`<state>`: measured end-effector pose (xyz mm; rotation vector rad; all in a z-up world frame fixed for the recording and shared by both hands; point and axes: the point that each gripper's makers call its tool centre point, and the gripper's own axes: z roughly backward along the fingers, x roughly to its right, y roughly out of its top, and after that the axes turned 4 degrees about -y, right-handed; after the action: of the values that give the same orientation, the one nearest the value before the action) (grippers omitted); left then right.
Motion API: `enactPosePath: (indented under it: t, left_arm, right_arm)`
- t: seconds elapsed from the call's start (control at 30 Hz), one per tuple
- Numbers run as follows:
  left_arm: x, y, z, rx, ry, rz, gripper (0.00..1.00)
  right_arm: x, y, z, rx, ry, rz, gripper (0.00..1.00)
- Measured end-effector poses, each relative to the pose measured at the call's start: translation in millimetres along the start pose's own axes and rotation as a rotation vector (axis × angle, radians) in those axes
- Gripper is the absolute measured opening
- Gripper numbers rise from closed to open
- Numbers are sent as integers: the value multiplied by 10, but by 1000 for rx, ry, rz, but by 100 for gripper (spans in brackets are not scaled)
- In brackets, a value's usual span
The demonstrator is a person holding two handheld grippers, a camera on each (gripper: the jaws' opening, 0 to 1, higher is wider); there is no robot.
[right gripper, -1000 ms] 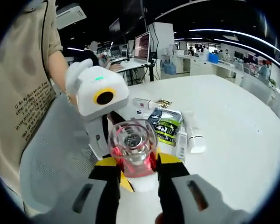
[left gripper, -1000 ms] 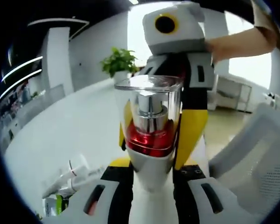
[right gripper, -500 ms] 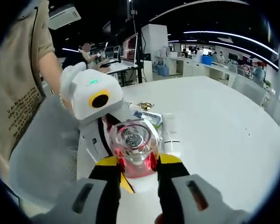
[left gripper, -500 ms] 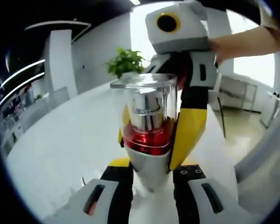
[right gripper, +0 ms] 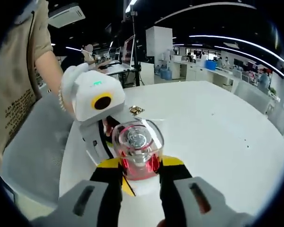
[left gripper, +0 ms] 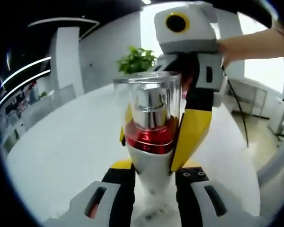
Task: Arrange the skincare products in the storage area until every visible bottle or jar stands upright without overlapping.
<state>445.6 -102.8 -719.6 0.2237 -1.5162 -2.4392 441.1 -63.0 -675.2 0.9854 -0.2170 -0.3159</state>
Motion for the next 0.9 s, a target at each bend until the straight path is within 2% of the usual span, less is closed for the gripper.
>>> enactPosePath:
  t: [0.27,0.4,0.5,0.6,0.63,0.73,0.8,0.9]
  left_arm:
    - [-3,-16,-5,-15,-21,5,29]
    - [-1,-31,-5,-34,-26,8,29]
    - [55,-28,11,-42,-54,33,35]
    - [77,-46,36,-58,-45,7,37]
    - [79,-51,48,-61,-43,7,37]
    - [102,-86,103,-82,-45,3,38]
    - [112,-109,164,-92,-41,-1,41]
    - [135,-141,287,-101,-32,52,49]
  right_arm:
    - [16,1,3,11,-18,-21,30]
    - [26,4,-3,20,-43,-77,31]
    - [-11,-81,-25,-15,-53,-90,38]
    - [-15,-59,-13,7,-67,-151,40]
    - [8,-13,-2,36,-88,-188,42]
    - [16,65,34,78,-116,-228,42]
    - [-23,46,67,75,-134,-243,44]
    - [-79,-10,99,57,-168,-248,50]
